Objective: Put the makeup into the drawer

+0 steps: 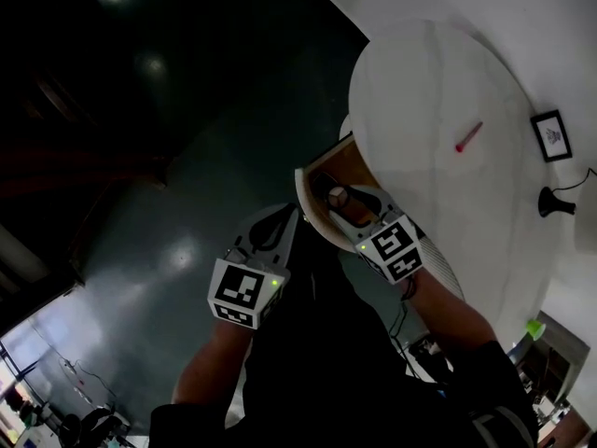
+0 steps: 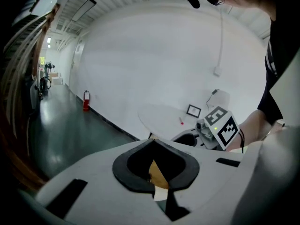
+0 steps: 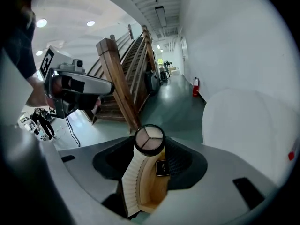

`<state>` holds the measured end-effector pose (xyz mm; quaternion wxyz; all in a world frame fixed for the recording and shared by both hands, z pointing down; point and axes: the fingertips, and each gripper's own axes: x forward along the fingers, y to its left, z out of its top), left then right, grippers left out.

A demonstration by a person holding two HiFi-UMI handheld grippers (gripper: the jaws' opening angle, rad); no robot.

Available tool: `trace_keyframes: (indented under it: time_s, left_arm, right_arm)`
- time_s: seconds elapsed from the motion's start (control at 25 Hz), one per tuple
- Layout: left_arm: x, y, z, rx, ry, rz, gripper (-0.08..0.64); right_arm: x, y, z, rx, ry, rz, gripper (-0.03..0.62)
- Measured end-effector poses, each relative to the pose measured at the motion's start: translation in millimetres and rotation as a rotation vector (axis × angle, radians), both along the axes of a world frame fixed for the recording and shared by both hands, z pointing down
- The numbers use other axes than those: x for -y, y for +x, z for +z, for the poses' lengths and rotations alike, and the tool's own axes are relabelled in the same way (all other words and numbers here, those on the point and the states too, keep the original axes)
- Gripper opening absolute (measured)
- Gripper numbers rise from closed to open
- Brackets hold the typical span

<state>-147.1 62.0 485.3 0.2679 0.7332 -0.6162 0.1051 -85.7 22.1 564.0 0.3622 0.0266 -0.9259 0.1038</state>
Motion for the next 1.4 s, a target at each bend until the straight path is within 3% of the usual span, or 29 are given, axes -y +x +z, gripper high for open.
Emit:
trace_keyframes:
  time_s: [0.76, 1.4]
  left_arm:
    - [4, 7, 74, -0.057, -0.051, 0.01, 0.012]
    - [-8, 6, 83, -0.072, -0.067, -0.008, 0.012]
  right_arm:
    - [-3, -4, 147, -0.195, -0.011, -0.1, 0.212]
    - [-5, -11, 197, -0.31, -0.036, -0.167, 0.212]
